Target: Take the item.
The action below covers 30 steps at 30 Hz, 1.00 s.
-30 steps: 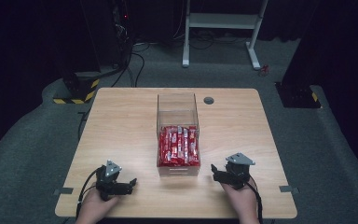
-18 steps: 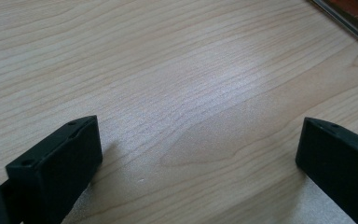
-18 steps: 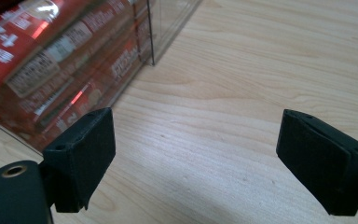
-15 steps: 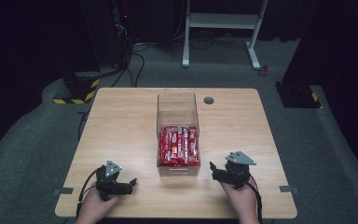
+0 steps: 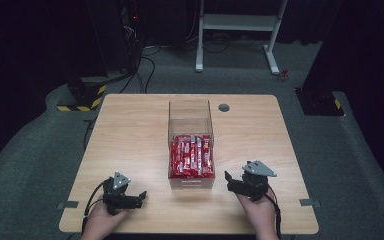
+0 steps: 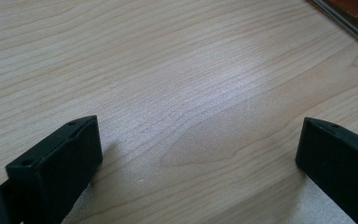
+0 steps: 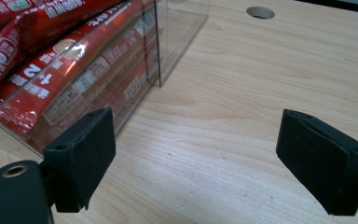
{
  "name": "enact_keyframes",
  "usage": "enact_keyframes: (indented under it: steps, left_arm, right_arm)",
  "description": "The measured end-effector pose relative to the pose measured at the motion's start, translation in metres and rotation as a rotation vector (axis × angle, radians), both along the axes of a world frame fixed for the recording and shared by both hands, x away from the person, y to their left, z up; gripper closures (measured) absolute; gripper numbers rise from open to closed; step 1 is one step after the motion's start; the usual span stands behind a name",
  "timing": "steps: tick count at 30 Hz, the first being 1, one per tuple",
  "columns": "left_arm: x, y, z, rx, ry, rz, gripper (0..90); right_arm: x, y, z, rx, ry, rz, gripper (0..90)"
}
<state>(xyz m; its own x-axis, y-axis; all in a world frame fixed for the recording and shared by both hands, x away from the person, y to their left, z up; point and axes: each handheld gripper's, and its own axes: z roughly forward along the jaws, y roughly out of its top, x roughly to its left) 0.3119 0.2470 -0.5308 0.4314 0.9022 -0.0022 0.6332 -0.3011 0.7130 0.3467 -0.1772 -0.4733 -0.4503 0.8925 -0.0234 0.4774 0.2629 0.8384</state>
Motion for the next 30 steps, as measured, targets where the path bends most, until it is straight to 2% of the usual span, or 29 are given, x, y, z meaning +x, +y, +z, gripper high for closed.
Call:
enact_keyframes:
  steps: [9,15,30]
  left_arm:
    - [0.000,0.000,0.000,0.003,0.002,-0.002,0.6]
    - [0.000,0.000,0.000,0.002,0.003,-0.001,0.6]
    - [0.000,0.000,0.000,0.001,0.003,-0.001,0.6]
  right_arm:
    - [-0.003,0.003,0.010,0.010,-0.032,0.021,12.2]
    - [-0.005,0.007,0.015,0.030,-0.033,0.039,12.4]
    - [-0.005,0.027,0.027,0.040,-0.045,0.082,13.2]
